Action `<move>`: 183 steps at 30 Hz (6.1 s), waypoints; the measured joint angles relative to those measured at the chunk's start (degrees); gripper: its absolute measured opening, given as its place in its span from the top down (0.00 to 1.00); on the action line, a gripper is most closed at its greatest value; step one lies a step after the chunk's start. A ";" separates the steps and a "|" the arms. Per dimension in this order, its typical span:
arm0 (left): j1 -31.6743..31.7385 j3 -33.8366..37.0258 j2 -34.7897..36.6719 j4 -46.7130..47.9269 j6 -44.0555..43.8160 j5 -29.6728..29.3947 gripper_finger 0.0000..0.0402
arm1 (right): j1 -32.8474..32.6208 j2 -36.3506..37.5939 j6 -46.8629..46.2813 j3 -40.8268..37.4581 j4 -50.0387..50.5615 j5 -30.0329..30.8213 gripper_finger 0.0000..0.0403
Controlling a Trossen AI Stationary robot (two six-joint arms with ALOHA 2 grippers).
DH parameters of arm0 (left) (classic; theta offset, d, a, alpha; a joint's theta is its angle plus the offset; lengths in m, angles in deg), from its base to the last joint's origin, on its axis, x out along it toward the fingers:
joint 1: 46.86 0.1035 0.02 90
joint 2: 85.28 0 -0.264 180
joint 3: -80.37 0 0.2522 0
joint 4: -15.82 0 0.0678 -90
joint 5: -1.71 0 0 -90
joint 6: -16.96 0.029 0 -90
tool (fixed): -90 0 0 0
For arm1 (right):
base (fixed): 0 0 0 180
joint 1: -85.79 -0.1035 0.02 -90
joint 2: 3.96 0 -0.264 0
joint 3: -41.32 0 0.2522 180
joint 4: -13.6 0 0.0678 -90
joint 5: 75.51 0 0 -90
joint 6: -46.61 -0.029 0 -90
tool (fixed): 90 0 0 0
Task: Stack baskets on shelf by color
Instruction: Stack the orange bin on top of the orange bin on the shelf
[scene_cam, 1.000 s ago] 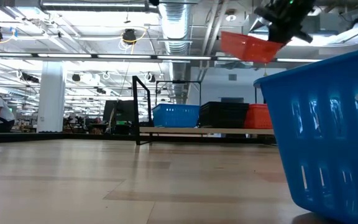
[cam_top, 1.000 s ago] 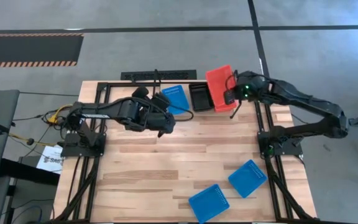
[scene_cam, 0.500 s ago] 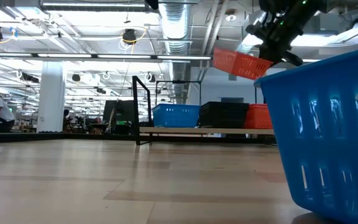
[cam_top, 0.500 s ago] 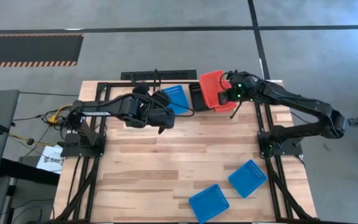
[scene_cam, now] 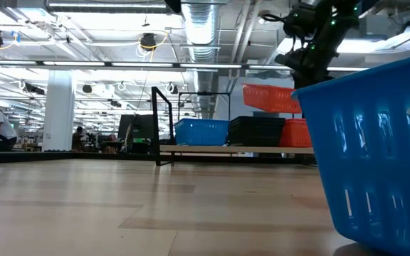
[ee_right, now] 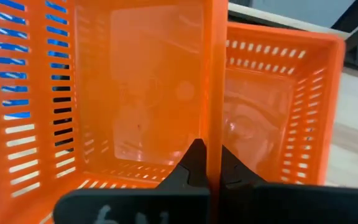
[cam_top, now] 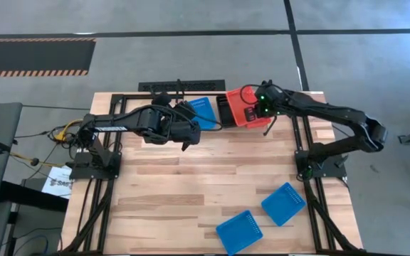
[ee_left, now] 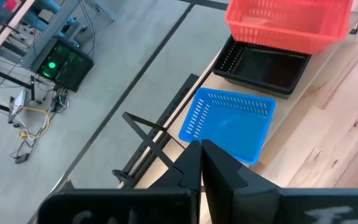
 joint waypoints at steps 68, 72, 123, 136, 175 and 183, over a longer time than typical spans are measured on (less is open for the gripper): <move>6.58 -0.04 0.00 -5.10 10.00 3.39 1.00 | -4.28 -1.26 -19.78 -0.21 14.80 10.62 1.00; 7.86 -0.04 0.00 -6.64 13.30 4.80 1.00 | -5.25 -1.16 -21.64 -0.20 15.42 11.81 1.00; 8.72 -0.04 0.00 -9.86 15.10 5.56 1.00 | -3.17 -1.07 0.04 14.67 13.03 12.02 0.73; 8.72 -0.04 0.00 -9.86 15.04 5.56 1.00 | 1.62 -2.45 10.18 14.22 8.38 3.85 0.99; 8.72 -0.04 0.00 -9.84 13.97 7.66 1.00 | 8.86 -15.35 17.95 17.51 9.28 1.37 1.00; 8.72 -0.04 0.00 -9.84 13.92 7.64 1.00 | 6.27 -14.17 18.03 18.33 8.57 0.14 1.00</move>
